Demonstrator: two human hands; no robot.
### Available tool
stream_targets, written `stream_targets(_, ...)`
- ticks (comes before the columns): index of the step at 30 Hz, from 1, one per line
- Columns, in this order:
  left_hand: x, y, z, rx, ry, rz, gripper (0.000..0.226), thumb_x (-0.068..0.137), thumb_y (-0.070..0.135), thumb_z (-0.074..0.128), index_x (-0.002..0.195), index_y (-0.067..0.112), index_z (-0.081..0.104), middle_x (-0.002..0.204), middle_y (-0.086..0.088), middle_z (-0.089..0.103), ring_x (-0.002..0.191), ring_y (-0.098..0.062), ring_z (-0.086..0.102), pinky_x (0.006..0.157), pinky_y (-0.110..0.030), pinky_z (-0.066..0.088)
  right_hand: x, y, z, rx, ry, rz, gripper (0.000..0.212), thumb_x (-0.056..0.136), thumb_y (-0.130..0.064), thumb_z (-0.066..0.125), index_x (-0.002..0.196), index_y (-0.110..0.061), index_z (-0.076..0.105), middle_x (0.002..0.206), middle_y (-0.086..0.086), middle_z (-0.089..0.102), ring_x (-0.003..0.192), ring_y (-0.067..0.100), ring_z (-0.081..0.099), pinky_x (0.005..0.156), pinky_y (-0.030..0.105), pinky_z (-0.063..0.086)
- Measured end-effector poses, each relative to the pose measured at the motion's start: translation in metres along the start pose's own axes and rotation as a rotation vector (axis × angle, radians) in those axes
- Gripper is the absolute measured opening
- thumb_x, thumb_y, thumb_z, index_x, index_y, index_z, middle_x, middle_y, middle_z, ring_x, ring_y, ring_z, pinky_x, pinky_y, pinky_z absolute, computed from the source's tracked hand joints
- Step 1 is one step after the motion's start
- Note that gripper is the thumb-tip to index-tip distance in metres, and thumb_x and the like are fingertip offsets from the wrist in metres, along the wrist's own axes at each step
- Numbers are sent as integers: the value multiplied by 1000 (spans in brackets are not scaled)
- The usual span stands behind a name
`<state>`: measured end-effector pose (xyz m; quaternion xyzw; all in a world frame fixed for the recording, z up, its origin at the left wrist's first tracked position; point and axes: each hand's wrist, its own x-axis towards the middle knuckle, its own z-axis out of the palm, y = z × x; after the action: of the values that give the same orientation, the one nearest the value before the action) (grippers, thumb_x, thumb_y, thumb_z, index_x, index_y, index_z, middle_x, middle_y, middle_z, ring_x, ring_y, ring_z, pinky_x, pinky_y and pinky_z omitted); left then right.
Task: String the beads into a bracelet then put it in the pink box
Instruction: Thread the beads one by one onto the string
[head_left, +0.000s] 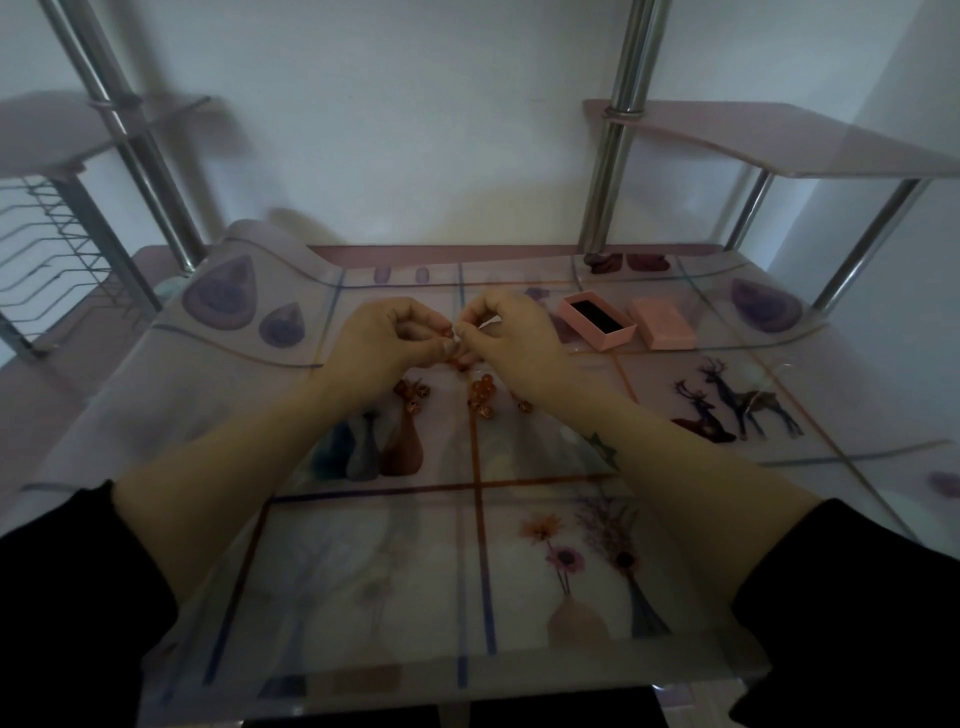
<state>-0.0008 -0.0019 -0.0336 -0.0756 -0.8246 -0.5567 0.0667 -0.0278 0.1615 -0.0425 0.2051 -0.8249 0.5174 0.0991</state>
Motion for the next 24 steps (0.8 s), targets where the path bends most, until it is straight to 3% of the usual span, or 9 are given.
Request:
stream_targets(6, 0, 0, 0, 30, 6, 10, 17, 76, 9, 77, 90, 8, 68, 82, -12, 74, 74, -16, 71, 67, -18, 56, -1, 0, 1, -4, -17, -29, 6, 90, -8, 64, 86, -4, 61, 80, 5, 67, 63, 10, 70, 60, 28, 60)
stream_targets(10, -1, 0, 0, 56, 2, 30, 18, 76, 10, 77, 91, 8, 68, 81, -10, 74, 74, -16, 71, 68, -18, 57, -2, 0, 1, 26, -28, -16, 5, 88, -6, 65, 84, -7, 62, 75, 3, 69, 63, 10, 71, 60, 29, 60)
stream_targets(16, 2, -3, 0, 120, 25, 51, 17, 75, 15, 80, 87, 15, 68, 80, -1, 74, 70, -5, 70, 66, -14, 54, -3, -4, -3, 33, -26, 5, 17, 85, -7, 69, 76, -20, 65, 61, -10, 68, 60, 11, 70, 59, 26, 60)
stream_targets(19, 2, -5, -1, 171, 31, 69, 18, 74, 18, 81, 87, 16, 69, 83, 0, 74, 76, -8, 71, 72, -19, 56, -3, -5, -6, 10, -48, 14, 4, 84, -9, 72, 83, -12, 74, 61, -13, 67, 59, 8, 69, 61, 22, 59)
stream_targets(24, 2, -6, 0, 241, 63, 138, 14, 75, 19, 80, 84, 21, 69, 80, 7, 73, 70, 0, 69, 68, -13, 54, -1, -10, -10, 89, -80, 131, 9, 85, -9, 71, 90, -2, 74, 63, -4, 70, 55, 12, 69, 56, 25, 59)
